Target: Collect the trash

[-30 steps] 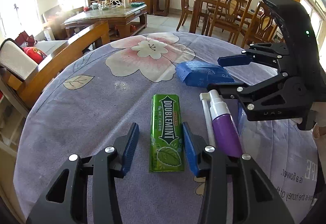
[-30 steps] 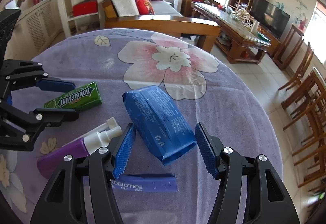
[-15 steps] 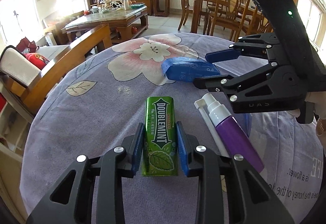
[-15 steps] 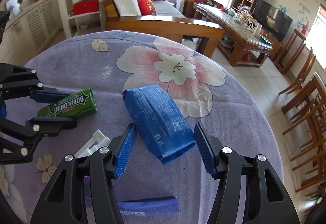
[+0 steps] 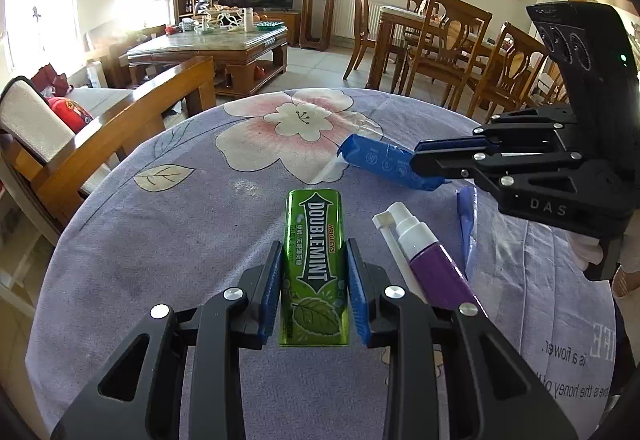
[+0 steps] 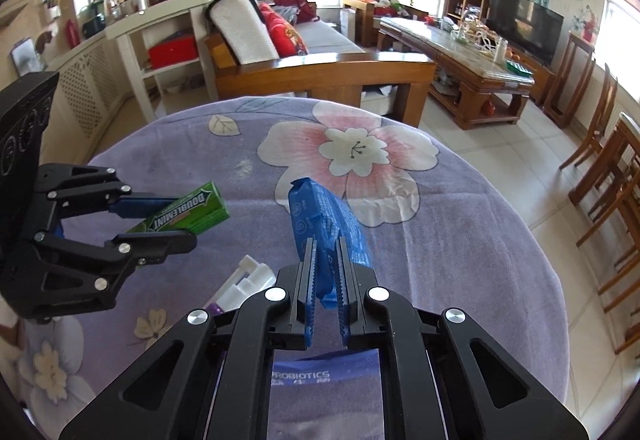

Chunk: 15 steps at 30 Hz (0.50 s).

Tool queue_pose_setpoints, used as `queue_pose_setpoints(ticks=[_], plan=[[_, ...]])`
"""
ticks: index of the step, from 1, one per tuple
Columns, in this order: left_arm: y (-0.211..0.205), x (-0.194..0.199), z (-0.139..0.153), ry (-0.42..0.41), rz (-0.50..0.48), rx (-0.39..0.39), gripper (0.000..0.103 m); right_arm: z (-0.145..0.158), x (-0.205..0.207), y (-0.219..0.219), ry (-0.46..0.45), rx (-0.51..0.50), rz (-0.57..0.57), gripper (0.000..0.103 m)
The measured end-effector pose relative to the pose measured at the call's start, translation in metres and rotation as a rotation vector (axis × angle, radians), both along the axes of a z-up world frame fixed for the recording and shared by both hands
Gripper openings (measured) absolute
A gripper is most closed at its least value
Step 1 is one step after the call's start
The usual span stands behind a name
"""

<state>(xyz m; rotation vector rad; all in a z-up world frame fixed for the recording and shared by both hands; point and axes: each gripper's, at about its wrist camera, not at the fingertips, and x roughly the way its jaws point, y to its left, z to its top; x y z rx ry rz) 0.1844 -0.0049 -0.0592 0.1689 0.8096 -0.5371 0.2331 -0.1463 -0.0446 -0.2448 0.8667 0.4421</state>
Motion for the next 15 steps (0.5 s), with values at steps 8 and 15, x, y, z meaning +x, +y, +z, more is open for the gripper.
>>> queue_pose_setpoints(ticks=[8, 15], plan=[[-0.001, 0.004, -0.001, 0.018, -0.005, -0.022, 0.030, -0.017, 0.004, 0.020, -0.041, -0.181, 0.012, 0.073], [0.002, 0.005, -0.004, 0.037, -0.008, -0.050, 0.030, -0.028, 0.040, 0.000, 0.125, -0.006, -0.050, 0.063]])
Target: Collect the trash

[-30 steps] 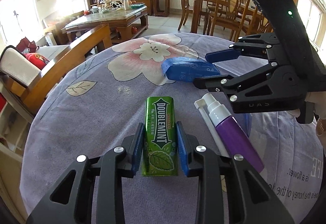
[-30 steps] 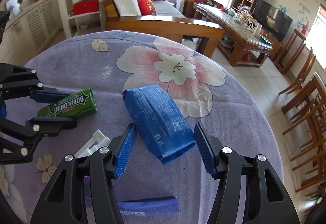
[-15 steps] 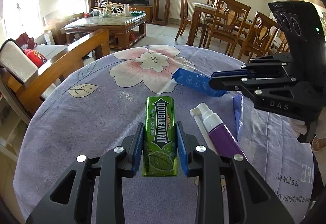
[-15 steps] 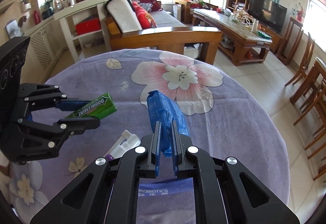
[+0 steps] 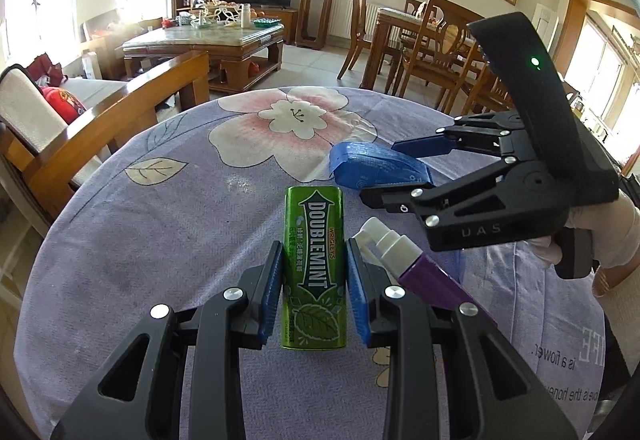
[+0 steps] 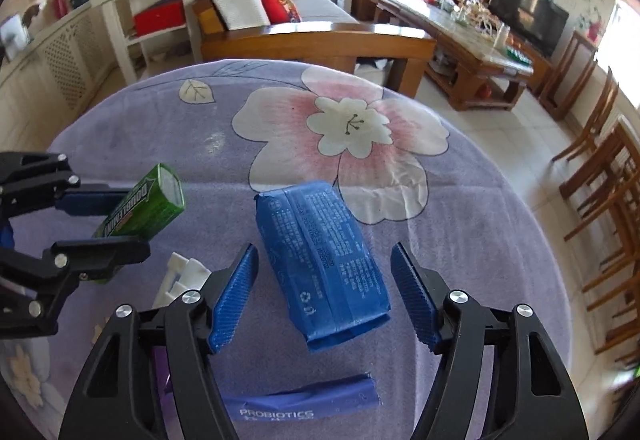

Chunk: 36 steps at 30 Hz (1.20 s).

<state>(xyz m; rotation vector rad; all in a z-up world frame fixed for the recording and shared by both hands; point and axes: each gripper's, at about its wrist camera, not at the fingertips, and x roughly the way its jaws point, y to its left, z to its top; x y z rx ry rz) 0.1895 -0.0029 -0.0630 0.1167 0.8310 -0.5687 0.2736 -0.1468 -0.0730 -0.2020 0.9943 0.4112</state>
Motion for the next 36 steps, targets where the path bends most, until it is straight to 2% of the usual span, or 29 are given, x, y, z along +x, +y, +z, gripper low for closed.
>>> queue_pose_setpoints(ticks=[1, 4, 7, 14, 18, 22, 30, 36], plan=[[0.000, 0.000, 0.000, 0.002, -0.001, -0.001, 0.030, 0.001, 0.001, -0.002, -0.004, 0.010, -0.008, 0.056], [0.002, 0.000, 0.000, -0.003, -0.004, -0.008, 0.030, 0.004, 0.000, -0.006, 0.003, 0.028, -0.016, 0.044], [0.002, -0.003, 0.002, -0.026, -0.003, -0.011, 0.030, 0.007, -0.008, -0.009, -0.011, 0.045, -0.026, 0.039], [0.002, -0.017, 0.009, -0.093, -0.003, -0.015, 0.030, 0.029, -0.047, -0.025, -0.100, 0.158, -0.087, 0.039], [-0.008, -0.032, 0.016, -0.118, -0.017, -0.010, 0.030, 0.051, -0.084, -0.032, -0.162, 0.218, -0.086, 0.039], [-0.023, -0.057, 0.032, -0.153, -0.046, -0.041, 0.030, 0.072, -0.127, -0.039, -0.233, 0.270, -0.107, 0.039], [-0.070, -0.121, 0.072, -0.270, -0.138, -0.064, 0.031, 0.097, -0.226, -0.090, -0.343, 0.444, -0.199, 0.039], [-0.118, -0.158, 0.086, -0.312, -0.236, -0.085, 0.030, 0.102, -0.299, -0.142, -0.414, 0.518, -0.316, 0.039]])
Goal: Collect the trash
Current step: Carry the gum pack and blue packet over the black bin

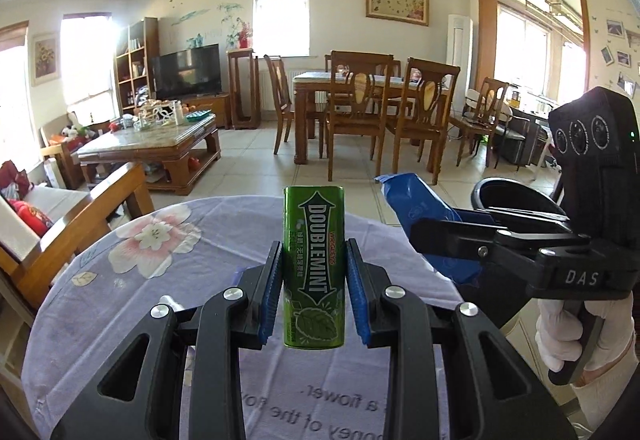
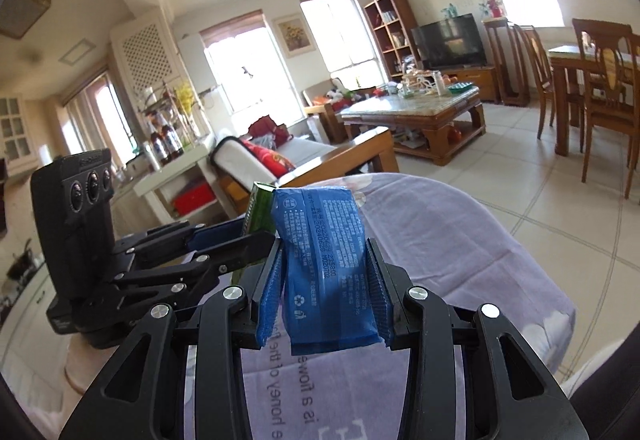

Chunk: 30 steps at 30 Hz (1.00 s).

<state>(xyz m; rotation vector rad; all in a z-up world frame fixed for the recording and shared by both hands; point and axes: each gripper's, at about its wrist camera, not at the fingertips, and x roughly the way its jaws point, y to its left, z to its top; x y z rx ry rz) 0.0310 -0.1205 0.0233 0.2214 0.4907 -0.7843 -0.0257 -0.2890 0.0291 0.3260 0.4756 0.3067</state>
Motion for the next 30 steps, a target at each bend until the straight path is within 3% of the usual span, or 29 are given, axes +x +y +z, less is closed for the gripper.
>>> queue_pose_setpoints(ticks=[12, 21, 25, 30], plan=[[-0.117, -0.044, -0.010, 0.018, -0.224, 0.010, 0.030, -0.011, -0.112, -0.134, -0.062, 0.132, -0.320, 0.039], [-0.198, -0.063, -0.033, 0.089, -0.361, -0.006, 0.030, -0.034, -0.181, -0.222, -0.097, 0.205, -0.515, 0.039], [-0.232, -0.073, -0.044, 0.133, -0.422, -0.028, 0.030, -0.047, -0.209, -0.261, -0.075, 0.187, -0.682, 0.039], [-0.273, -0.080, -0.060, 0.191, -0.483, -0.020, 0.030, -0.072, -0.232, -0.299, -0.031, 0.233, -0.809, 0.039]])
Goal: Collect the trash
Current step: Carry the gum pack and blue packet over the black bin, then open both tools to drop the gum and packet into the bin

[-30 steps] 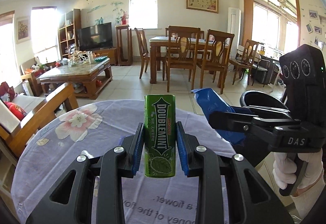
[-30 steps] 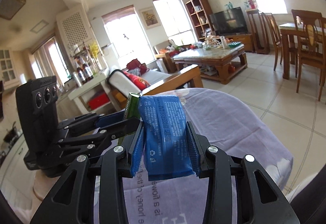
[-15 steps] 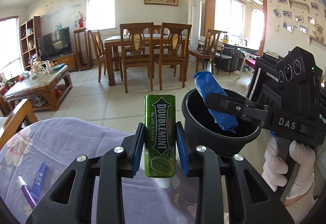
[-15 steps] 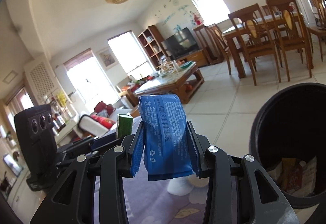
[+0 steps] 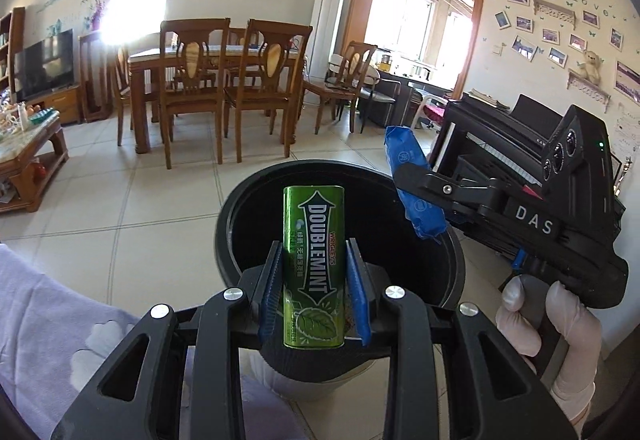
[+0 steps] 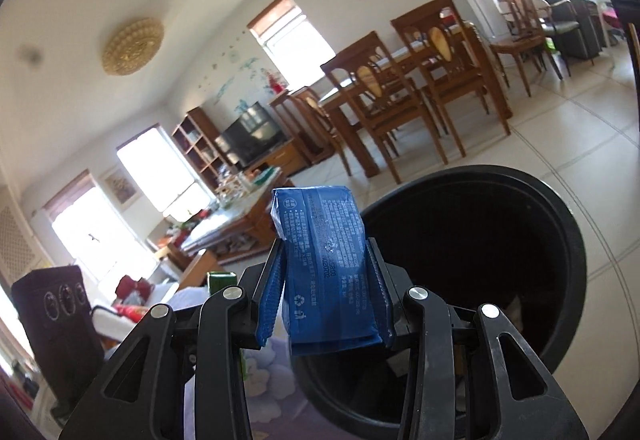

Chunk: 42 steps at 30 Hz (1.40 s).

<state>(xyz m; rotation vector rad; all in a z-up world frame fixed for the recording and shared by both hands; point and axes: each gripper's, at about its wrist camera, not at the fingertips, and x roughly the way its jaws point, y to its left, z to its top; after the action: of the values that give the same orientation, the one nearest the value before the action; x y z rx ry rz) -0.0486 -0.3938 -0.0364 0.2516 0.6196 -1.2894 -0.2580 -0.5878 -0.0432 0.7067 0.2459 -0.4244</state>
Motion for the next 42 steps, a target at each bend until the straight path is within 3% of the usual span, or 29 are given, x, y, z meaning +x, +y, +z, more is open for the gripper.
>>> queue_pose_setpoints(ticks=[7, 14, 20, 34, 42], plan=[[-0.032, -0.010, -0.017, 0.032, -0.030, 0.041, 0.030, -0.026, -0.008, -0.024, 0.042, 0.048, -0.073, 0.039], [-0.054, -0.001, -0.031, 0.055, -0.014, 0.071, 0.031, -0.044, 0.012, -0.041, 0.217, 0.013, -0.189, 0.039], [-0.073, -0.008, -0.039, 0.042, -0.012, 0.108, 0.031, -0.062, 0.016, -0.050, 0.276, 0.017, -0.219, 0.040], [-0.066, -0.010, -0.033, 0.026, 0.004, 0.102, 0.032, -0.060, 0.017, -0.045, 0.264, 0.025, -0.232, 0.049], [-0.032, -0.012, -0.014, 0.012, 0.033, 0.064, 0.032, -0.049, 0.022, -0.025, 0.213, -0.015, -0.183, 0.049]])
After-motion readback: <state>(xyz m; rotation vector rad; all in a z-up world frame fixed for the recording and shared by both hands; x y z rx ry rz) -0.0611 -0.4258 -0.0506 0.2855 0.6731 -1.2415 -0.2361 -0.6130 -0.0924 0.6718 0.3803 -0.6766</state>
